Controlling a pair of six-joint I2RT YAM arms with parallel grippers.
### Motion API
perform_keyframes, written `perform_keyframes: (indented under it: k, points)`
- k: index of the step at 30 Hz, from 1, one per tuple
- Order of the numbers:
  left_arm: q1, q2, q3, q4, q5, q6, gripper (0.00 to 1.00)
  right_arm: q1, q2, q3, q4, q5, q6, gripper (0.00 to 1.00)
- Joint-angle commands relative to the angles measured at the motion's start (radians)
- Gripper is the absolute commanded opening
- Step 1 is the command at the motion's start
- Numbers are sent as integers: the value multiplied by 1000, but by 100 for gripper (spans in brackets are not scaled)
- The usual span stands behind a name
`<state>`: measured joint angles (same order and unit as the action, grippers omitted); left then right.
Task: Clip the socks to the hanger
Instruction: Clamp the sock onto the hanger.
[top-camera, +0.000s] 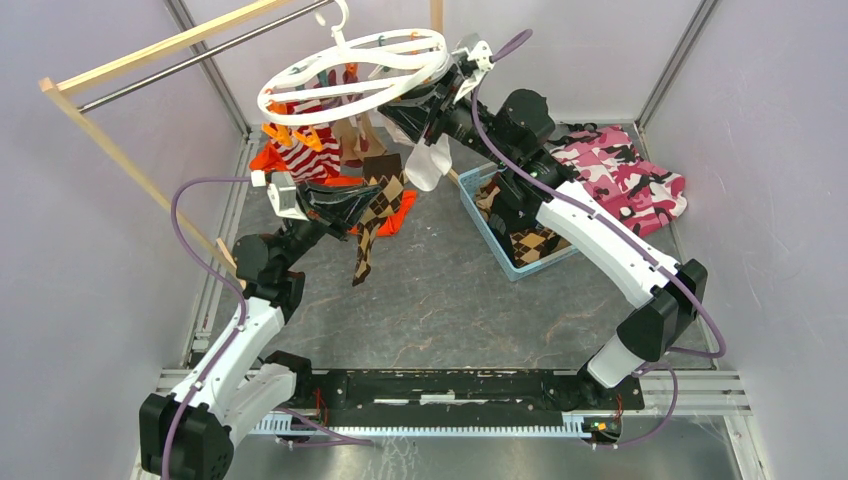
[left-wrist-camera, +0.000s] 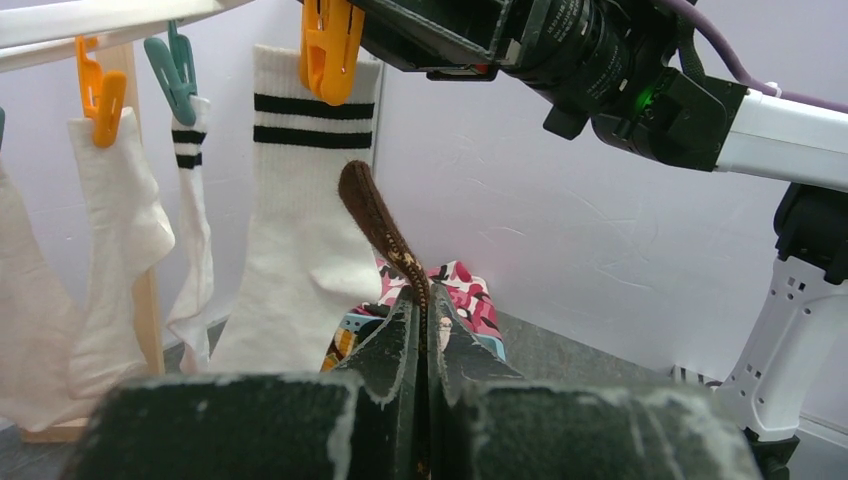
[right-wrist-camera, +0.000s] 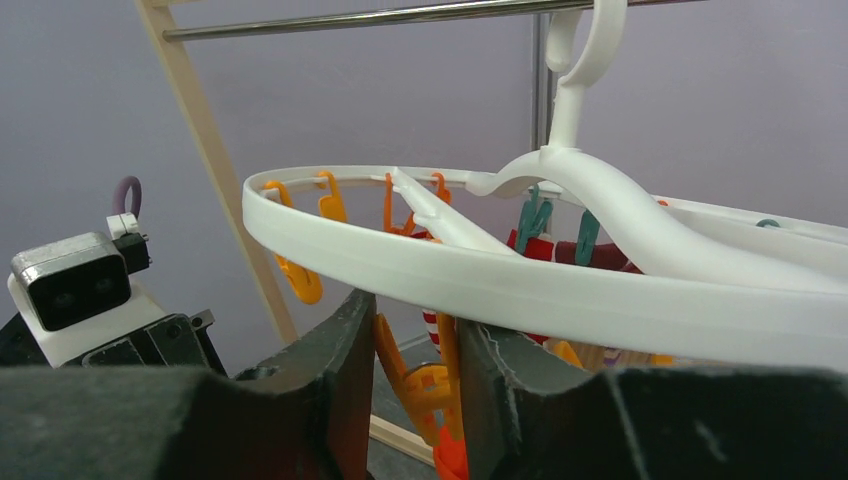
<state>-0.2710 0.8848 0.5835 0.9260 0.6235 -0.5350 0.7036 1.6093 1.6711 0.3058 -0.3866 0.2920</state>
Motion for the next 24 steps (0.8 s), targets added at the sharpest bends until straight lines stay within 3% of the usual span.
perform_keyframes:
  k: [1,10,24]
  points:
    - [-5,-2,42,49,12,-31,2,-4,-34,5,43,13,11,31]
    - [-5,2,46,56,3,-30,2,-4,-27,20,19,24,4,4]
    - [-5,159,108,266,15,-242,2,-3,-26,30,-8,26,45,1]
